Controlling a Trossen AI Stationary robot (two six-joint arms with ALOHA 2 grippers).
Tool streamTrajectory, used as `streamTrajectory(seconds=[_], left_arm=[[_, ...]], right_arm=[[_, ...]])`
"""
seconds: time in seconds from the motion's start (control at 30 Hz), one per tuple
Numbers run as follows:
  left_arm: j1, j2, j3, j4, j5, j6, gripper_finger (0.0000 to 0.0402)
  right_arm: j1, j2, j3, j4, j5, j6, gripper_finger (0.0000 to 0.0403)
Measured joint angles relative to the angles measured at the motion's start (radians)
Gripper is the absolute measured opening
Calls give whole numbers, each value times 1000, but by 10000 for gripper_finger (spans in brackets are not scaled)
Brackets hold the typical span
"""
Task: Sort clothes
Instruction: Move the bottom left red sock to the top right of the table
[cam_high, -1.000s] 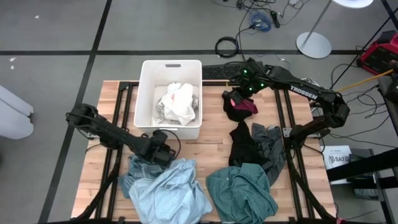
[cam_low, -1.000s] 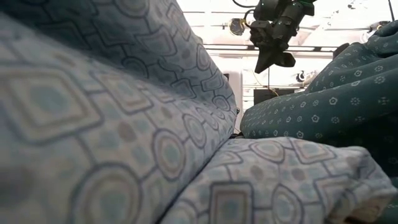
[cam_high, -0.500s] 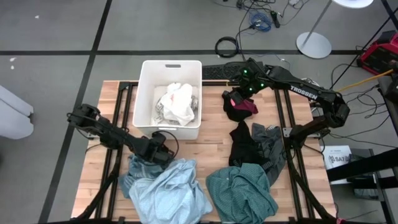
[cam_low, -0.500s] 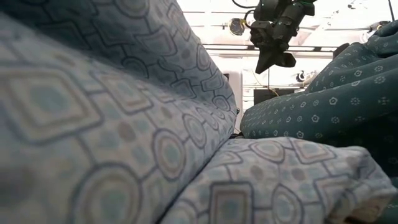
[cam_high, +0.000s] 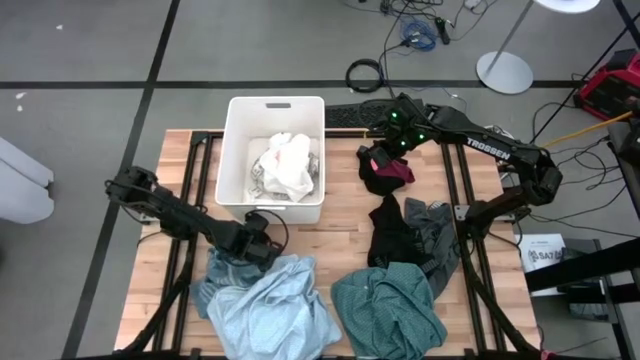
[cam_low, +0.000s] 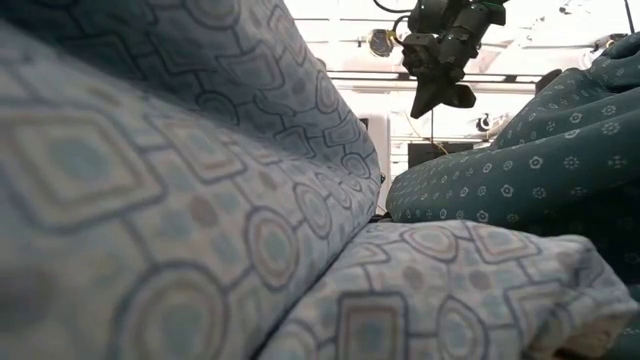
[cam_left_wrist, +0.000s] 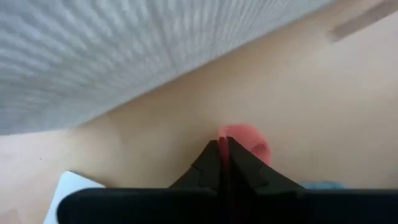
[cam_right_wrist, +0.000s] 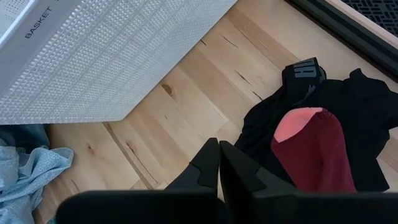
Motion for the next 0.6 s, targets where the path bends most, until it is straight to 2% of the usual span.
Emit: streamTrajectory(seconds=[0.2, 0.3, 0.37, 0.47, 0.6], left_arm=[[-46, -139, 119, -198, -55, 9, 5], [-71, -215, 173, -340, -141, -5, 4], [-80, -280, 208, -377, -210, -7, 4], [-81, -392, 239, -370, -258, 41, 4], [-84, -535, 267, -233, -222, 178, 4]], right_arm=[[0, 0, 0, 0, 0, -1, 0], [0, 0, 0, 7, 0, -1, 0], [0, 0, 0, 18, 0, -1, 0], [0, 0, 0, 21, 0, -1, 0], [4, 0, 0, 24, -19, -2, 0]])
